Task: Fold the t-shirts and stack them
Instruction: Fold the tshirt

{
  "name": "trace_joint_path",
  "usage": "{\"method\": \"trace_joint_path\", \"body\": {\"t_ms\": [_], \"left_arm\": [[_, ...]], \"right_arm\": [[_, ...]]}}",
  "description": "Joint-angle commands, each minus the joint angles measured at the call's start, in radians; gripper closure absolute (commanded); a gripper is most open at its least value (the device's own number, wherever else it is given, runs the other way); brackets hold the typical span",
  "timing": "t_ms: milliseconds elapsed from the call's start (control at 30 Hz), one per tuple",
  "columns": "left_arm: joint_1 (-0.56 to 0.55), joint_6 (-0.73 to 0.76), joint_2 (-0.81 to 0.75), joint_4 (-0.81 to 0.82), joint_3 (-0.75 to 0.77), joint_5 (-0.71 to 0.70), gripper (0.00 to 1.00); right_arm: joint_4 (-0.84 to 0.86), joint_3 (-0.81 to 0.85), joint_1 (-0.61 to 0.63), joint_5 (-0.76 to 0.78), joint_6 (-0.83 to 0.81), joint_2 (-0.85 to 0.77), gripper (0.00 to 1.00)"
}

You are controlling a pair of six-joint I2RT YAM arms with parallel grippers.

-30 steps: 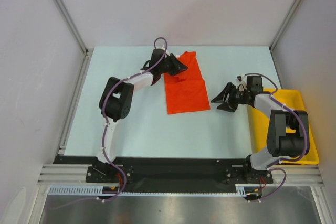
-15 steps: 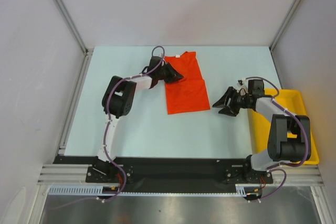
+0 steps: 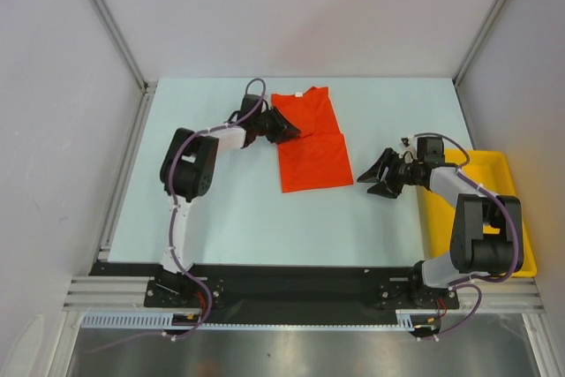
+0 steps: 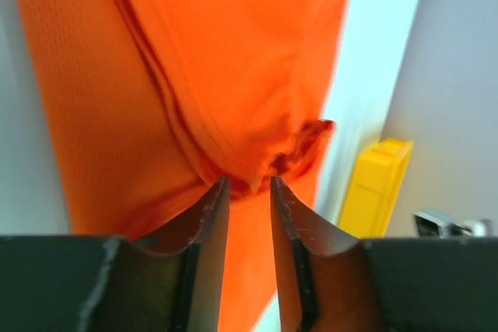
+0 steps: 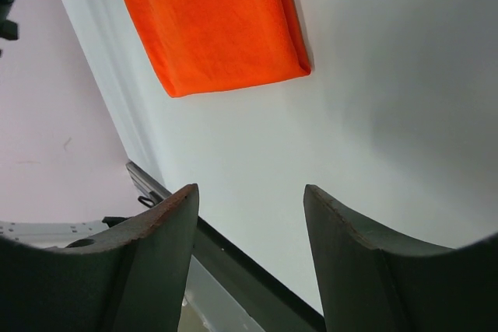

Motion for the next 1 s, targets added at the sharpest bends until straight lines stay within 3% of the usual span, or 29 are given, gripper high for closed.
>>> {"method": "trace_joint_path", "body": {"t_ms": [0, 100, 267, 500, 633, 733, 867, 967], "left_arm": [[0.033, 0.052, -0.198, -0.033, -0.009, 0.035, 0.66], [0.052, 0.019, -0.316, 0.023, -0.047, 0.070, 0.52], [0.068, -0.003, -0.457, 0.022, -0.130, 0.079, 0.48], [0.033, -0.087, -0.818, 0.068, -0.678, -0.089, 0.49], [-0.110, -0.164, -0.979, 0.018, -0.852, -0.259, 0.48], [-0.204, -0.231, -0.989, 0.068, -0.937, -0.353, 0.48], [-0.218, -0.316, -0.920, 0.096, -0.945, -0.390, 0.46], [-0.228, -0.389, -0.893, -0.034, -0.928, -0.474, 0.46]], "right_arm": [[0.062, -0.019, -0.005, 0.000, 0.057, -0.011, 0.37], [0.136, -0.044, -0.005, -0.034, 0.118, 0.024, 0.37], [0.156, -0.049, -0.005, -0.029, 0.155, 0.066, 0.36], [0.340, -0.102, -0.005, -0.051, 0.332, 0.081, 0.36], [0.341, -0.099, -0.005, -0.039, 0.350, 0.098, 0.36], [0.348, -0.098, -0.003, -0.045, 0.361, 0.110, 0.36], [0.338, -0.095, 0.001, -0.056, 0.356, 0.118, 0.36], [0.334, -0.093, 0.003, -0.048, 0.344, 0.121, 0.36]]}}
